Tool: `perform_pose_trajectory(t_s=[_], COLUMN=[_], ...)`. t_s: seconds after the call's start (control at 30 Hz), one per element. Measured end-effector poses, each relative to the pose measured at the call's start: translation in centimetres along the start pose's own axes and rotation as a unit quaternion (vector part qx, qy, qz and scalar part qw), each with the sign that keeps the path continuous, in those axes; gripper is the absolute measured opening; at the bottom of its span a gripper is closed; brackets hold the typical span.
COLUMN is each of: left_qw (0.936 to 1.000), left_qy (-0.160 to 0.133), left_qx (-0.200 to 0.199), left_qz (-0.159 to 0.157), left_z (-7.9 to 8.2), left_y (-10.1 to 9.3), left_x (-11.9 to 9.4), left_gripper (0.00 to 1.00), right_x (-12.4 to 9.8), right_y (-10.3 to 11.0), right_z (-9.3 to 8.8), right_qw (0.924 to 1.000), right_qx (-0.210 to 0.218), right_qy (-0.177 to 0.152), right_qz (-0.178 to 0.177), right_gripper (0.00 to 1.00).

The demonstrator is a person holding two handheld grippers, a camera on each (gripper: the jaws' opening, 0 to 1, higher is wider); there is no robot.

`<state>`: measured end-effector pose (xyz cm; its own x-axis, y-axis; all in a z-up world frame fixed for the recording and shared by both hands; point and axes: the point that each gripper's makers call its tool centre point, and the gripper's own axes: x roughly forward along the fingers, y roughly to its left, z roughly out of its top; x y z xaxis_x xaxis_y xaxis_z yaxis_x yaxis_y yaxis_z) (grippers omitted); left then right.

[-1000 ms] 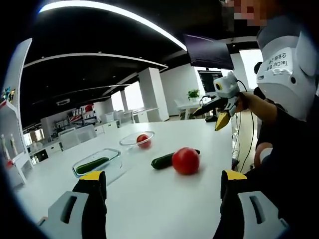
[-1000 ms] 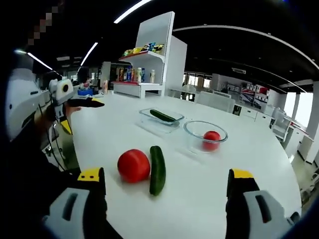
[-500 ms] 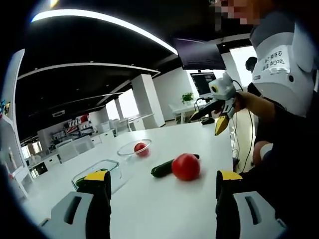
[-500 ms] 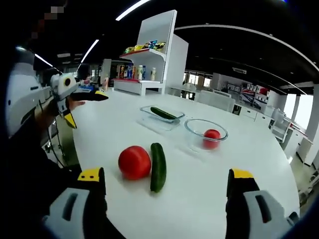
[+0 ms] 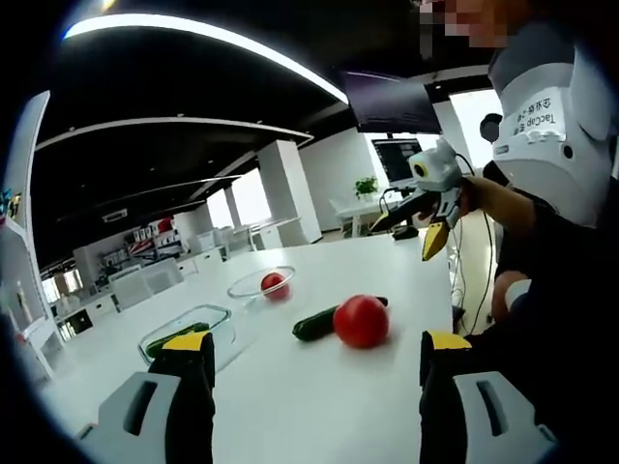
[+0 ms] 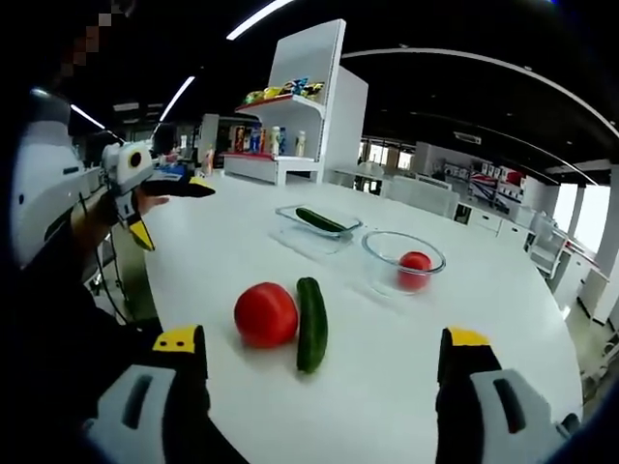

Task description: Sort the scattered tomatoes and cucumbers on the table and place them into their respective storage containers

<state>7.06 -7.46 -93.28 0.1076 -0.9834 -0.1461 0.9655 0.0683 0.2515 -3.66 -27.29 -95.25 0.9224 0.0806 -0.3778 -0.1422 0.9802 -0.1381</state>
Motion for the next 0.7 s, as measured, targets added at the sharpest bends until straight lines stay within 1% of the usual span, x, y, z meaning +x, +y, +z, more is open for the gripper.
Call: perform_pose_trajectory(t_s=[0.17, 0.3, 0.47, 0.57, 0.63, 0.67, 0.7], left_qw=[1.0, 1.0, 1.0, 0.9998, 0.9992, 0.9987, 0.9979], left_qy=[0.003, 0.002, 0.001, 0.0, 0.003, 0.0, -0.001], left_qx=[-0.004, -0.005, -0.002, 0.019, 0.038, 0.05, 0.063], left_qz=[0.0, 0.001, 0.001, -0.004, -0.008, -0.01, -0.015], left_z=[-0.2, -0.2, -0.1, 0.2, 0.4, 0.6, 0.8], left_y=[-0.1, 0.0, 0.2, 1.0, 1.9, 2.3, 2.7], left_x=[0.1, 0.1, 0.2, 0.8, 1.7, 2.2, 2.7], left_gripper=[0.88, 0.88, 0.88, 0.87, 0.85, 0.83, 0.78], right_x=[0.2, 0.1, 0.1, 0.1, 0.1, 0.1, 0.1], right_y=[1.1, 1.2, 1.3, 1.3, 1.5, 1.5, 1.6], right_z=[0.1, 0.4, 0.5, 0.5, 0.6, 0.6, 0.7], right_qw=[0.9998, 0.9997, 0.9996, 0.9996, 0.9996, 0.9996, 0.9995], right_qx=[-0.004, -0.008, -0.009, -0.012, -0.012, -0.013, -0.013], right_qy=[-0.001, -0.007, -0.008, -0.006, -0.007, -0.008, -0.008], right_qz=[0.019, 0.022, 0.024, 0.023, 0.025, 0.025, 0.026], right_gripper=[0.95, 0.91, 0.91, 0.9, 0.9, 0.9, 0.9])
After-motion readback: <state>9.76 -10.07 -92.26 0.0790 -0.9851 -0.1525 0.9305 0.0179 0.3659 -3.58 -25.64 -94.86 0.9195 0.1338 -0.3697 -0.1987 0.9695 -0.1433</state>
